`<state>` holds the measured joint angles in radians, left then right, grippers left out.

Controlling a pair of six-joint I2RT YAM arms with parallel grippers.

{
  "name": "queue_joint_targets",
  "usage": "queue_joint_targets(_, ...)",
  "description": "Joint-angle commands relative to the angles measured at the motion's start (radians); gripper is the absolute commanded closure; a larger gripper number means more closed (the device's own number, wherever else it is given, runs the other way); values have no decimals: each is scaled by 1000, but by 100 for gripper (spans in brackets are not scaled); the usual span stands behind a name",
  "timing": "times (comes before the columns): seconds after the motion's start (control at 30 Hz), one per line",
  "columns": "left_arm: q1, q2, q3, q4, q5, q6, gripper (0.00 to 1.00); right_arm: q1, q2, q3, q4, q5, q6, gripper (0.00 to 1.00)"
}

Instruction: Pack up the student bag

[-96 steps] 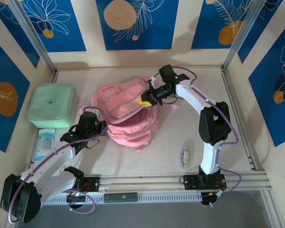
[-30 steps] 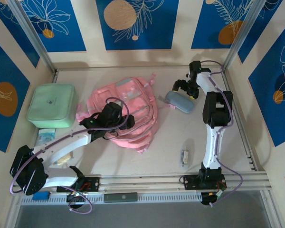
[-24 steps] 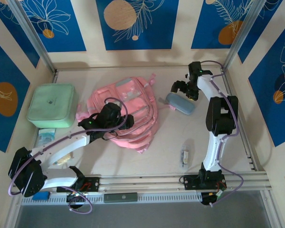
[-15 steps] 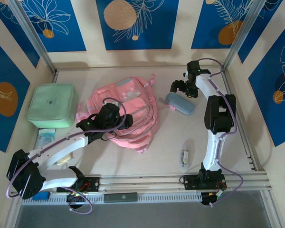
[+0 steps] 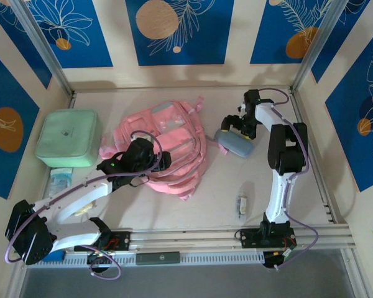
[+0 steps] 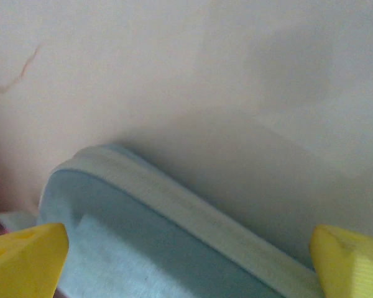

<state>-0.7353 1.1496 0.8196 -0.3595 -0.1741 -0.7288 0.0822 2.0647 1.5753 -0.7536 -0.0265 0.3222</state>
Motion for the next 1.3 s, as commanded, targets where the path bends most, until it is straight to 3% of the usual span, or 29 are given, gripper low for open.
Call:
queue_joint_targets(0.0,10,-24,-14,-25,-16,-6,15,31,-107,-71,-2,-19,24,1)
queue_joint_targets(0.23,14,-39,-28,-27,-9,-11,13,65,-210,-197,-17,-42,66,1)
queue_joint_targets(0.47,15,-51,-45,-26,-1,-17,12,145,-295,-253,-85,145,78,1)
queue_joint_targets(0.6,16,-44,-50,-1,14,-35,11,85,-313,-240,-73,110,106,1)
queue_joint_targets(0.77,14,-14,-61,81,62,-66,11,83,-256,-230,-69,160,79,1)
queue_joint_targets(0.9,15,16,-51,88,70,-56,11,65,-219,-256,-14,27,73,1)
queue_joint_targets(1.1,16,11,-49,56,62,-41,10,105,-281,-346,17,-24,88,1)
queue_joint_targets(1.27,18,-5,-63,52,58,-44,9,174,-322,-387,-27,52,85,1)
